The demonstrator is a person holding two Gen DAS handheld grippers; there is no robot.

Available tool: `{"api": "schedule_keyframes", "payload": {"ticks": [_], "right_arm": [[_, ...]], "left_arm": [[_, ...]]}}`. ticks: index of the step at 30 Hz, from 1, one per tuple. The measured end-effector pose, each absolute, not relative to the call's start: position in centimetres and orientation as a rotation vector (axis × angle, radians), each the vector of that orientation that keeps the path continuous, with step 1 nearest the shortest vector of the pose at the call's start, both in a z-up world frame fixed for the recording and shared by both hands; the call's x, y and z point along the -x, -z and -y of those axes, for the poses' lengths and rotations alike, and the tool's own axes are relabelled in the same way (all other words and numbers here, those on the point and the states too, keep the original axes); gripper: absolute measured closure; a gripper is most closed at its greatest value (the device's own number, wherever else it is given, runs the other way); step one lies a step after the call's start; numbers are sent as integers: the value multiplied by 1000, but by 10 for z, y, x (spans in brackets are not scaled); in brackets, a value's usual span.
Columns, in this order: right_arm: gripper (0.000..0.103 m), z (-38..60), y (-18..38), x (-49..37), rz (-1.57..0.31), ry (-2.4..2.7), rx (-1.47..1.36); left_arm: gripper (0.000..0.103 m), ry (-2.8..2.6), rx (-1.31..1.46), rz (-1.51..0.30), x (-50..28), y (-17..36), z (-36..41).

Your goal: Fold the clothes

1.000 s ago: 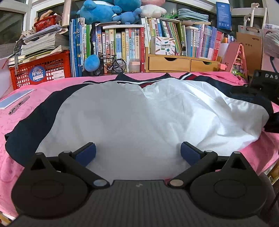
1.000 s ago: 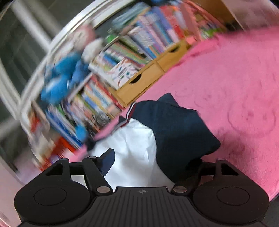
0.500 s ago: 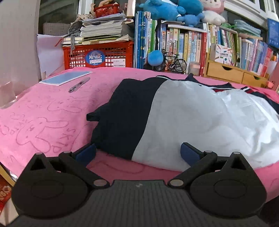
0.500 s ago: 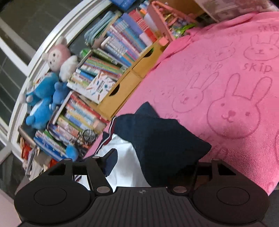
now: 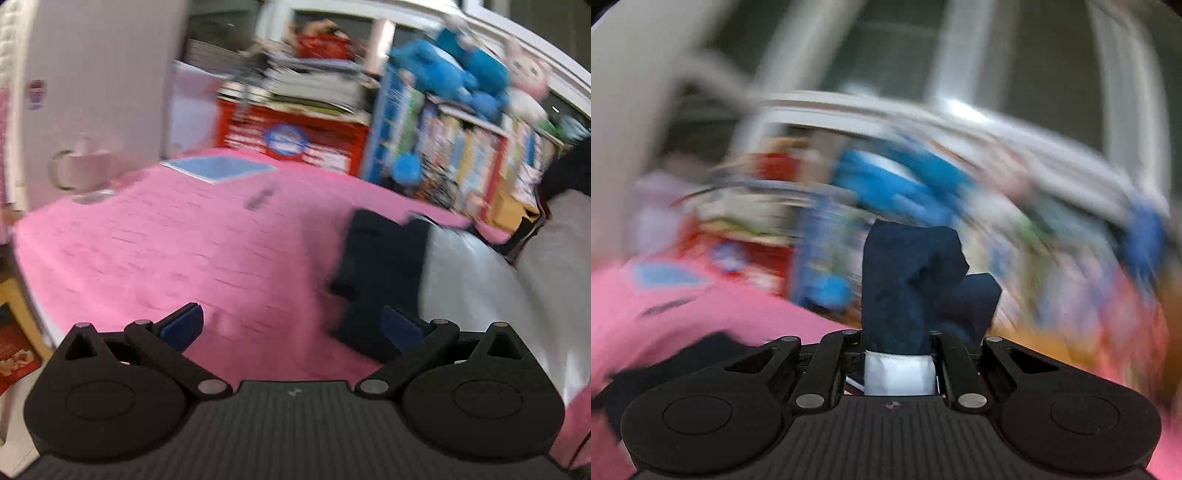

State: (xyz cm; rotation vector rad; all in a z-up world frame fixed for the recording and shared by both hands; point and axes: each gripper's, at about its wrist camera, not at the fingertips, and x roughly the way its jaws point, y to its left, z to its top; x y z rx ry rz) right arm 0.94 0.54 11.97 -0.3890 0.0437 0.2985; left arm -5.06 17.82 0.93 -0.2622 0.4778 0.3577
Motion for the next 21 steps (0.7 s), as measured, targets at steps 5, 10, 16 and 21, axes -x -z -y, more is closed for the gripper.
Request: {"api": "schedule_keyframes", "payload": {"ticks": [5,10,16,21], "right_arm": [[89,-104,-64,7,-77,-534,649],[86,-133,-28,16,-98,-525,763],[8,-119,-30,30,-14,-515,793],[2,-85,-35,42,2,-457,755]], "left_arm": [[0,-456,301,-479,63,-9,-211],[0,-486,344,-493,68,-3,-229],[0,-419,366,-480,67,-6,-224],[0,-303,344,-389,69,-31,-204]]}}
